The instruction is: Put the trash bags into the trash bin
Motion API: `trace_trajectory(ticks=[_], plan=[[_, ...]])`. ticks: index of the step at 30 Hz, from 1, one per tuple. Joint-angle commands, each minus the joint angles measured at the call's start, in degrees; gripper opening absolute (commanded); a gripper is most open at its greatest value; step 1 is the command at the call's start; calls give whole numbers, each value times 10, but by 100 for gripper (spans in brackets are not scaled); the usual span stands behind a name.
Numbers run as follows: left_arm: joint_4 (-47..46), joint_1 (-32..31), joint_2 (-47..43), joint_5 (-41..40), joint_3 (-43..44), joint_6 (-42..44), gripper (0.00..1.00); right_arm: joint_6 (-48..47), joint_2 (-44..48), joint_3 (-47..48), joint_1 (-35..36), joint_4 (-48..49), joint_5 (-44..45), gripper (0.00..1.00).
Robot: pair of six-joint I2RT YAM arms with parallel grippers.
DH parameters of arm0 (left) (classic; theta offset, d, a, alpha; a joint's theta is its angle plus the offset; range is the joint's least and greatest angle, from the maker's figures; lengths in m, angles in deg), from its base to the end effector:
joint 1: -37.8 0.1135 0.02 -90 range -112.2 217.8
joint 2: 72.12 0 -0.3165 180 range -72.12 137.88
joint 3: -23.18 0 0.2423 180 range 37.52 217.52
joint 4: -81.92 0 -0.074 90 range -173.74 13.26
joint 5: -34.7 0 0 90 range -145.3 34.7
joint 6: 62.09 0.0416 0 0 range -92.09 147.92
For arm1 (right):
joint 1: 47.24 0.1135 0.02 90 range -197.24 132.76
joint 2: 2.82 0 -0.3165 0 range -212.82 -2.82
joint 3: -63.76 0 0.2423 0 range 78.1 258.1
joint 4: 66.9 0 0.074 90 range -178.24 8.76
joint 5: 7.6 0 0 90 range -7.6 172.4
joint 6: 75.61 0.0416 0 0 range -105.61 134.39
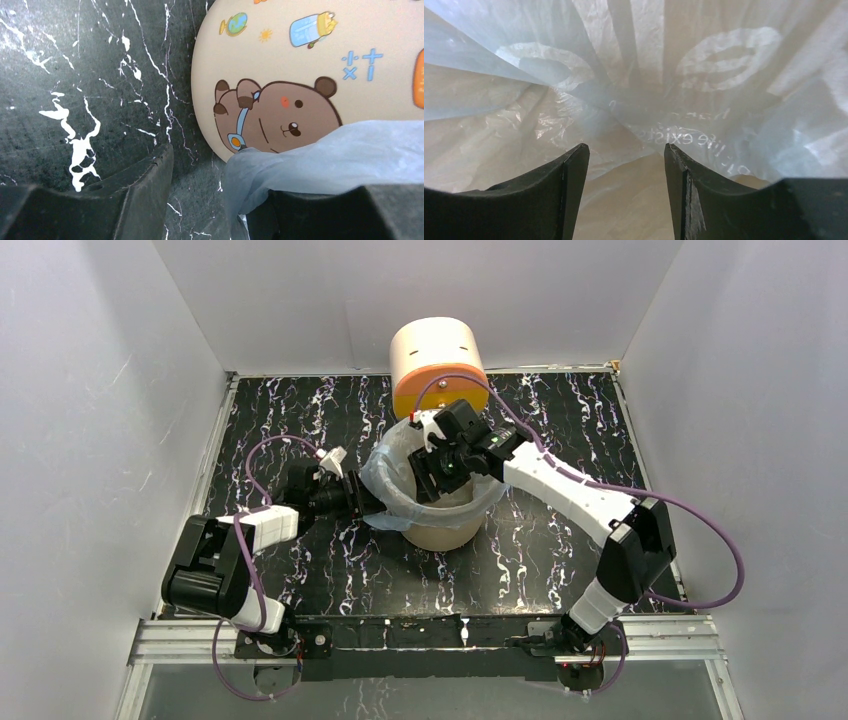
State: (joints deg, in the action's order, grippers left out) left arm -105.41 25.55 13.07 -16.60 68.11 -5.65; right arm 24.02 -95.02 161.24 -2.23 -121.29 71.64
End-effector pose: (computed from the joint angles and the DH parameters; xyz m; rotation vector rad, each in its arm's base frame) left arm 0.2561 -0.0822 0.2144 0.0061 2.2379 -1.1763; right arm 0.2410 0.2520 0.3652 -0.8486 2.3699 0.6409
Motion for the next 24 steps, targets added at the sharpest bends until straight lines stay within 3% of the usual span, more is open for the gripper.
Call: trace_trajectory(ticks=[1,11,18,24], plan=[[11,1,-5,15,29,12,48,-34,-17,-18,2,40,-35,66],[38,1,24,22,56,24,48,-55,-22,-106,3,163,40,57],[14,1,43,29,42,11,48,-88,14,-197,7,276,50,61],[13,1,53,33,44,12,48,-166,-14,-194,28,253,18,66]])
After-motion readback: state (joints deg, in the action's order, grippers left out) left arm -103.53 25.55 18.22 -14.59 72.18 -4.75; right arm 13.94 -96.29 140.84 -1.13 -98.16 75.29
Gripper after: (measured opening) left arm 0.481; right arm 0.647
